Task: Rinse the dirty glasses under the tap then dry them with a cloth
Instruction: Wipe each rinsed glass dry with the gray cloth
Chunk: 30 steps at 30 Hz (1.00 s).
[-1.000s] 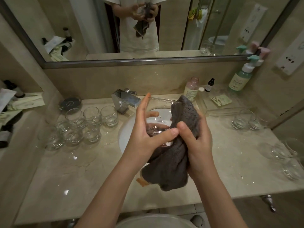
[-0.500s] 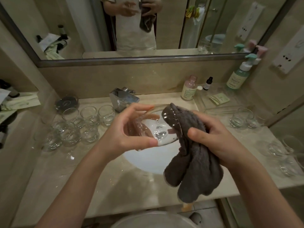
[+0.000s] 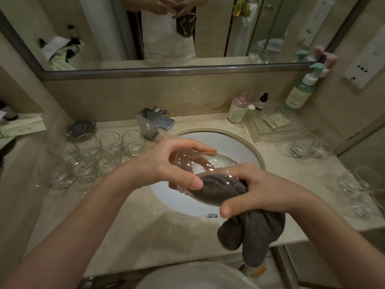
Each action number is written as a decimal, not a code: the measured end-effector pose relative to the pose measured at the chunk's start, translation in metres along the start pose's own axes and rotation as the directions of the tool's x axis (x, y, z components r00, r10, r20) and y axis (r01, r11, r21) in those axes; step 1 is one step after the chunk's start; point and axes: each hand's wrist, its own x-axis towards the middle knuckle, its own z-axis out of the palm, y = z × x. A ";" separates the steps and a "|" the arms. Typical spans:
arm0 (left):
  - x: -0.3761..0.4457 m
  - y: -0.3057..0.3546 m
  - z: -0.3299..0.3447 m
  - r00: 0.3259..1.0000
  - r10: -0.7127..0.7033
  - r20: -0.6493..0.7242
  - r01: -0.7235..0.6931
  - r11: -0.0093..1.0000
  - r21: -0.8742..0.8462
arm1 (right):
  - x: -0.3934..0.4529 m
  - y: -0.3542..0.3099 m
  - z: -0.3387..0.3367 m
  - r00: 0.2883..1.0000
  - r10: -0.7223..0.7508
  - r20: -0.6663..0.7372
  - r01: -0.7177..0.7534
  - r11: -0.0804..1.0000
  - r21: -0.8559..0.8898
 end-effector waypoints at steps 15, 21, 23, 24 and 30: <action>0.000 -0.018 0.016 0.989 -0.015 0.147 0.026 0.997 -0.068 | -0.008 0.015 0.010 0.991 0.075 0.115 -0.083 0.995 0.064; -0.001 -0.012 0.016 0.991 0.069 0.111 -0.059 0.993 -0.098 | -0.011 0.022 -0.001 0.994 0.033 0.107 -0.062 0.959 0.278; -0.002 -0.011 0.019 0.996 0.062 0.057 -0.052 0.985 -0.166 | -0.010 0.019 -0.003 0.993 0.028 0.116 -0.063 0.946 0.318; -0.002 -0.011 0.021 0.999 0.035 0.040 -0.025 0.971 -0.237 | -0.010 0.015 -0.004 0.992 0.016 0.128 -0.056 0.947 0.318; -0.006 -0.009 0.036 0.984 -0.175 0.040 0.170 0.839 -0.516 | -0.011 -0.002 -0.008 0.980 0.011 0.200 -0.048 0.983 0.178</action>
